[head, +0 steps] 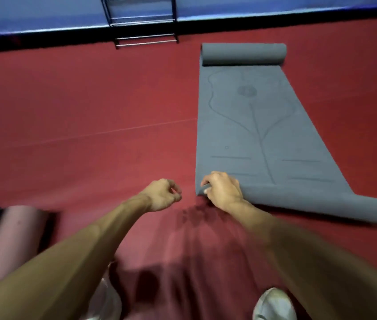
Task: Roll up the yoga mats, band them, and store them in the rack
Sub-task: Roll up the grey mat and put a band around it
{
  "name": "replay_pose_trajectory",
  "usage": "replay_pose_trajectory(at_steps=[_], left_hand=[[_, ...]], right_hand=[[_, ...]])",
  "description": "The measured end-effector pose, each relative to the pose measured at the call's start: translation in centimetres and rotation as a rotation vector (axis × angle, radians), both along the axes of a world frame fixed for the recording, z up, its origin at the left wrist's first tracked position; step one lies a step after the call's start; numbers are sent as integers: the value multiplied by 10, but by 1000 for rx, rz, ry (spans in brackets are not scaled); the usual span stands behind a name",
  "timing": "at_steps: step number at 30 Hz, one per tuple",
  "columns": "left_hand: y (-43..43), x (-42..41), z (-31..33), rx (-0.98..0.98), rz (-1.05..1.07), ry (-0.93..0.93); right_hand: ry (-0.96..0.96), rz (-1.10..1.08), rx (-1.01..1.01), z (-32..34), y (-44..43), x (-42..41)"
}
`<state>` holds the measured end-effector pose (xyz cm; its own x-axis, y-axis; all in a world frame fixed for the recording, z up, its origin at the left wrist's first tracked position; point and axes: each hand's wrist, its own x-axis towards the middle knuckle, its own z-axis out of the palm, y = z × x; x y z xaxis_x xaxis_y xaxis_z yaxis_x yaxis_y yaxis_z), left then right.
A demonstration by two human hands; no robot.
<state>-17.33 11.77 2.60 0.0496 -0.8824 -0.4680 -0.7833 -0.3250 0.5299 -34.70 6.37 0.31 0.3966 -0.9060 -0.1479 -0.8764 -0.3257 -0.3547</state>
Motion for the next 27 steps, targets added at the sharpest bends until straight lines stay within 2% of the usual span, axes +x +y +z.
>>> replay_pose_trajectory(at_steps=[6,9,11,13,16,19,23,27], left_hand=[[46,92,6,-34,275,-5],[65,113,-9,-5,357,-44],[70,117,-23,25,408,-53],[69,109,-36,47,417,-57],[55,79,-49,71,288,-87],[39,37,-59,29,108,-89],[26,-23,-79,-30,-170,-52],[22,-54,-111,-17,-401,-124]], right_hand=[[-303,-34,60,18,25,126],[-498,-10,159,8,35,166],[-446,114,218,-5,39,166],[-256,224,213,-24,34,140],[-68,171,172,-51,21,68],[59,79,45,-69,22,-9],[78,8,-158,-98,45,-77],[89,-2,-169,-125,68,-96]])
